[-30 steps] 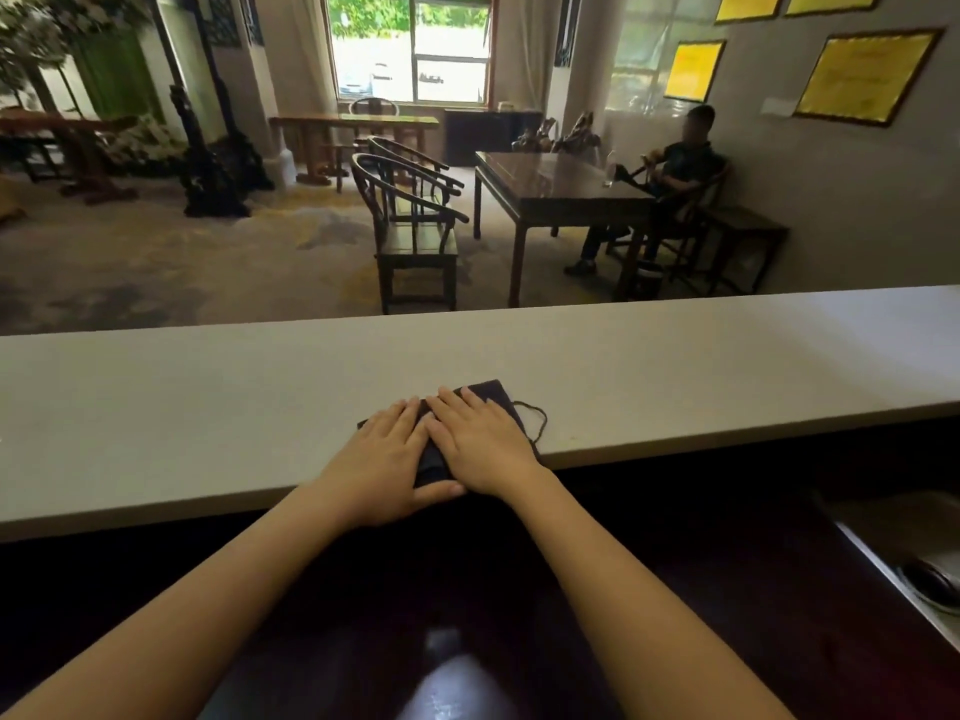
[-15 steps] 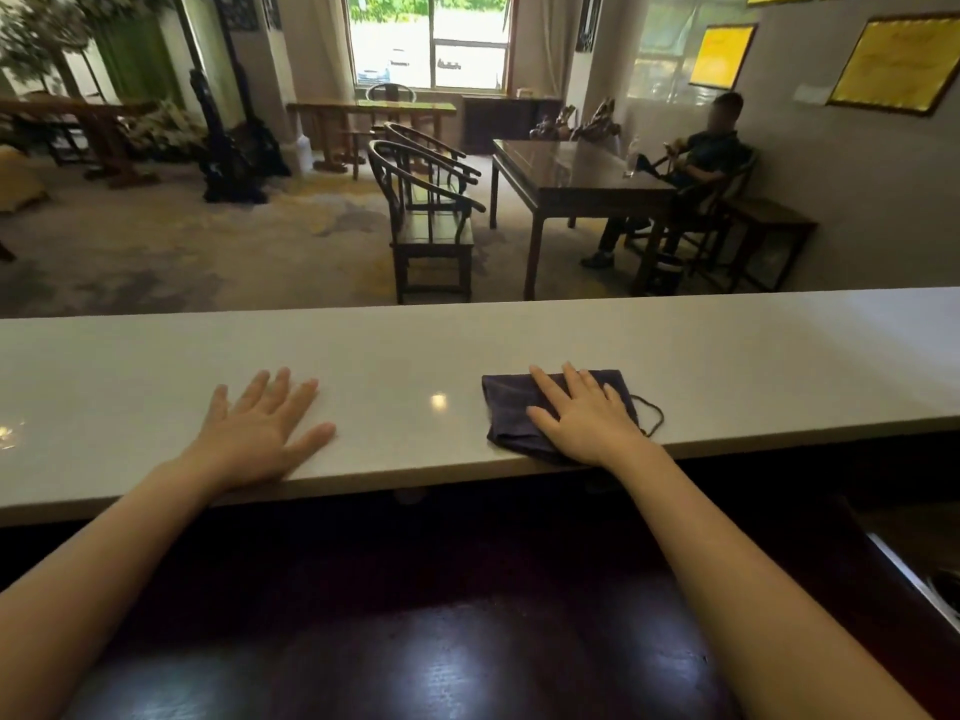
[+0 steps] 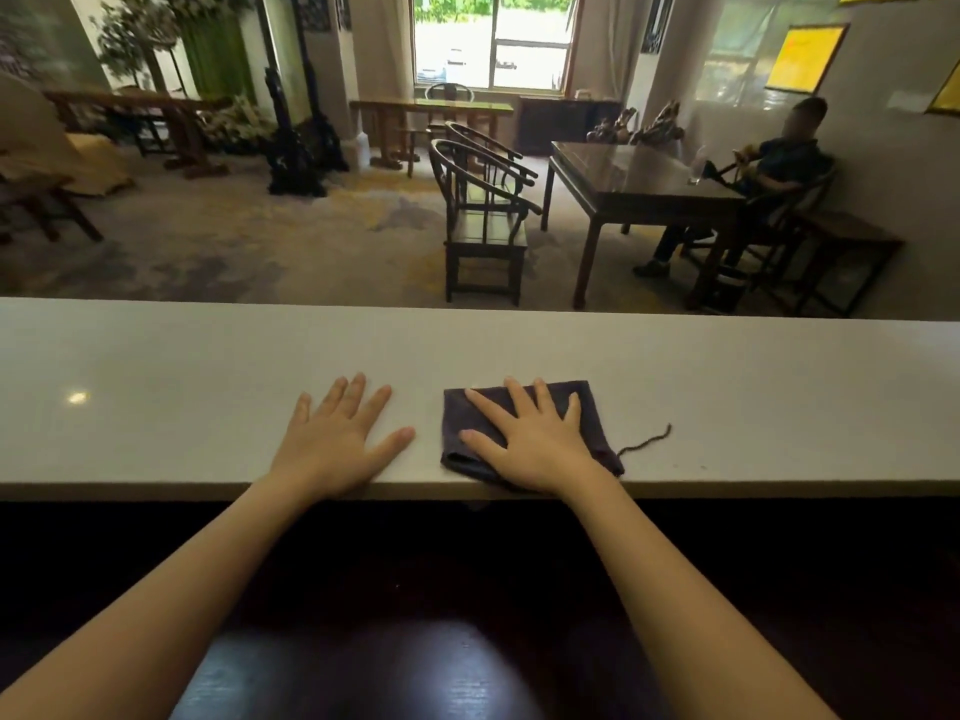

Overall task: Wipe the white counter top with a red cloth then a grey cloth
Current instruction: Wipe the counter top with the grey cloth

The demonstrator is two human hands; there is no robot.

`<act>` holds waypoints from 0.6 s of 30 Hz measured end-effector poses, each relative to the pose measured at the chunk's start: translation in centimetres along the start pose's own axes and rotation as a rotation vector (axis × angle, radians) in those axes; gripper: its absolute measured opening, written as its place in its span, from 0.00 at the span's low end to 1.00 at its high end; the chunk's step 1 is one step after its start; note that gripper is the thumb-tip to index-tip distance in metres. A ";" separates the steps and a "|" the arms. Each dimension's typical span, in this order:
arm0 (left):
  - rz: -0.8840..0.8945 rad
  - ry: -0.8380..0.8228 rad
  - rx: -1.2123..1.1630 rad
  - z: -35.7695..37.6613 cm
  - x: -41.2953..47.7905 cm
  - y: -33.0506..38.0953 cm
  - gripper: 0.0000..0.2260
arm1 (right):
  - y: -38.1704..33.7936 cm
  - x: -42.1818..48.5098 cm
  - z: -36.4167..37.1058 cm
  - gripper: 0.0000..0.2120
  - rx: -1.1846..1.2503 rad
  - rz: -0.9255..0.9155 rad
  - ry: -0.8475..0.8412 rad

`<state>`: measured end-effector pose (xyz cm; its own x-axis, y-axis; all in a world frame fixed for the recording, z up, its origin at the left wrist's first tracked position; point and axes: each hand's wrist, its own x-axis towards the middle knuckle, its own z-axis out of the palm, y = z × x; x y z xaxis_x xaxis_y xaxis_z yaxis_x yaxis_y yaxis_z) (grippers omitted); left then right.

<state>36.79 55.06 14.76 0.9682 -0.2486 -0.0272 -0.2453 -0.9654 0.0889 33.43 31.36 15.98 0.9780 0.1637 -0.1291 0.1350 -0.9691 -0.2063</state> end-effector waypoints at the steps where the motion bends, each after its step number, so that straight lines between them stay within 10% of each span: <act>1: 0.004 0.002 -0.006 0.0 0.0 0.0 0.35 | -0.3 -0.9 0.6 0.28 0.000 -0.012 0.021; 10: 0.038 0.030 -0.065 0.2 -0.5 -0.1 0.35 | 9.9 -1.4 -3.2 0.26 0.022 0.382 0.037; 18: 0.039 0.007 -0.055 0.2 -0.3 -0.1 0.36 | 4.2 7.7 -2.6 0.29 0.010 0.394 0.108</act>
<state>36.57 55.21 14.56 0.9583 -0.2854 -0.0152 -0.2803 -0.9490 0.1442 41.95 28.10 16.64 0.9657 -0.2405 -0.0980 -0.2544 -0.9519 -0.1708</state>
